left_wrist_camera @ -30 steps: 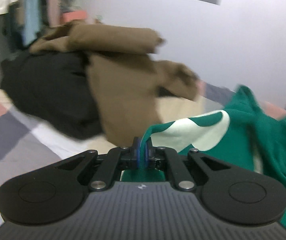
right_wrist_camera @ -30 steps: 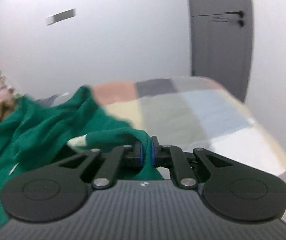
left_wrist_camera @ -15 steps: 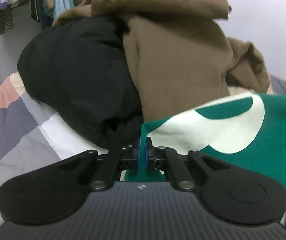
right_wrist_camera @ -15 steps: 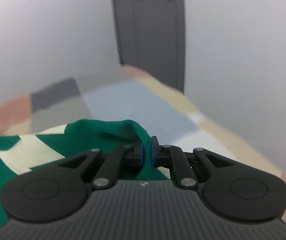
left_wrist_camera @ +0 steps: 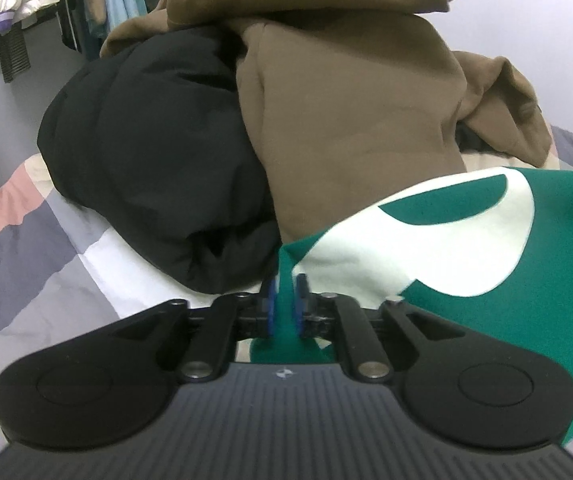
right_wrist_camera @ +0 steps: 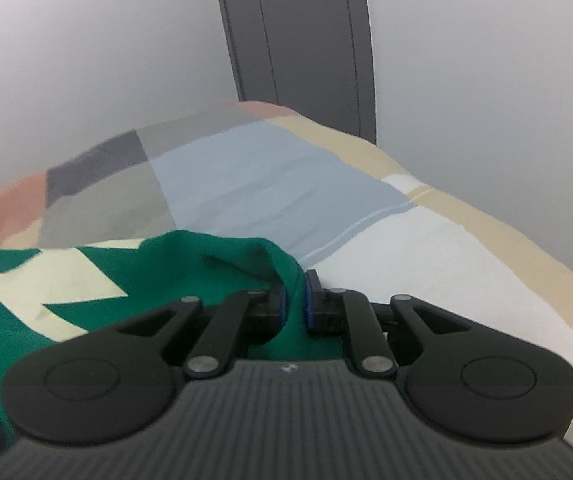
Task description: Fold large clothes
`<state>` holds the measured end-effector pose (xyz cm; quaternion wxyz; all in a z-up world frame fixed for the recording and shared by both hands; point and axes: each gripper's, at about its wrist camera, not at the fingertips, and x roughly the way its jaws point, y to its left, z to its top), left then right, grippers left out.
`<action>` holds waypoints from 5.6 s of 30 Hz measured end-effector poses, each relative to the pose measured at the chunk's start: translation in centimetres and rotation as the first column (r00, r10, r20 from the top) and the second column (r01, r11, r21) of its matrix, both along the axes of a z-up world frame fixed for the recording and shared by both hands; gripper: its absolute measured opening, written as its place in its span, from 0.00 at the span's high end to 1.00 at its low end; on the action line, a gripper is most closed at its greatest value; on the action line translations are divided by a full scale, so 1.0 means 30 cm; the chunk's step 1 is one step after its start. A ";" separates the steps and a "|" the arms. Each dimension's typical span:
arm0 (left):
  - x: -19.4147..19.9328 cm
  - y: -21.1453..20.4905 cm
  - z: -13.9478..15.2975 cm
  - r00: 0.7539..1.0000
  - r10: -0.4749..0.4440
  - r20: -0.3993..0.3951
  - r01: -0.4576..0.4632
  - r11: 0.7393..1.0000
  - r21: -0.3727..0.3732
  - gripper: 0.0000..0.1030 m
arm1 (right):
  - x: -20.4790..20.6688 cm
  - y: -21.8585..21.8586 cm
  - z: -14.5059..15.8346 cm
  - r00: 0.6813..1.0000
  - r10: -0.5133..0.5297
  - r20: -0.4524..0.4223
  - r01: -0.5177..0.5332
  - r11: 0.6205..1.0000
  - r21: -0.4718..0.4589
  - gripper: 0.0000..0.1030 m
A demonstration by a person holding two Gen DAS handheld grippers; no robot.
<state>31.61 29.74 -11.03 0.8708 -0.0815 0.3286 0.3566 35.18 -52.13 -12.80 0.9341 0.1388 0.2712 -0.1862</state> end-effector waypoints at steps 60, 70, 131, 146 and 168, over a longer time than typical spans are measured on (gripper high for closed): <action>-0.115 -0.554 0.006 0.842 -0.494 0.217 0.539 0.761 -0.361 0.42 | 0.458 1.578 0.312 0.791 0.611 -0.018 -0.594 0.762 -0.259 0.75; 0.014 -0.511 -0.099 0.823 -0.442 0.357 0.562 0.727 -0.396 0.42 | 0.900 1.763 0.536 0.811 0.570 0.132 -0.455 0.756 -0.470 0.75; -0.535 -0.845 -0.012 0.688 -0.709 0.153 0.722 0.652 -0.231 0.41 | -0.737 0.886 0.198 0.806 0.570 -0.161 -0.575 0.818 0.021 0.27; -0.495 -0.525 -0.068 0.952 -0.296 0.075 0.305 0.913 -0.272 0.41 | -0.628 0.633 -0.005 0.916 0.385 -0.112 -0.312 0.860 0.405 0.18; -0.699 -0.629 0.085 0.823 -0.503 0.265 0.568 0.715 -0.407 0.96 | -0.791 0.619 0.245 0.882 0.466 -0.062 -0.438 0.863 0.252 0.97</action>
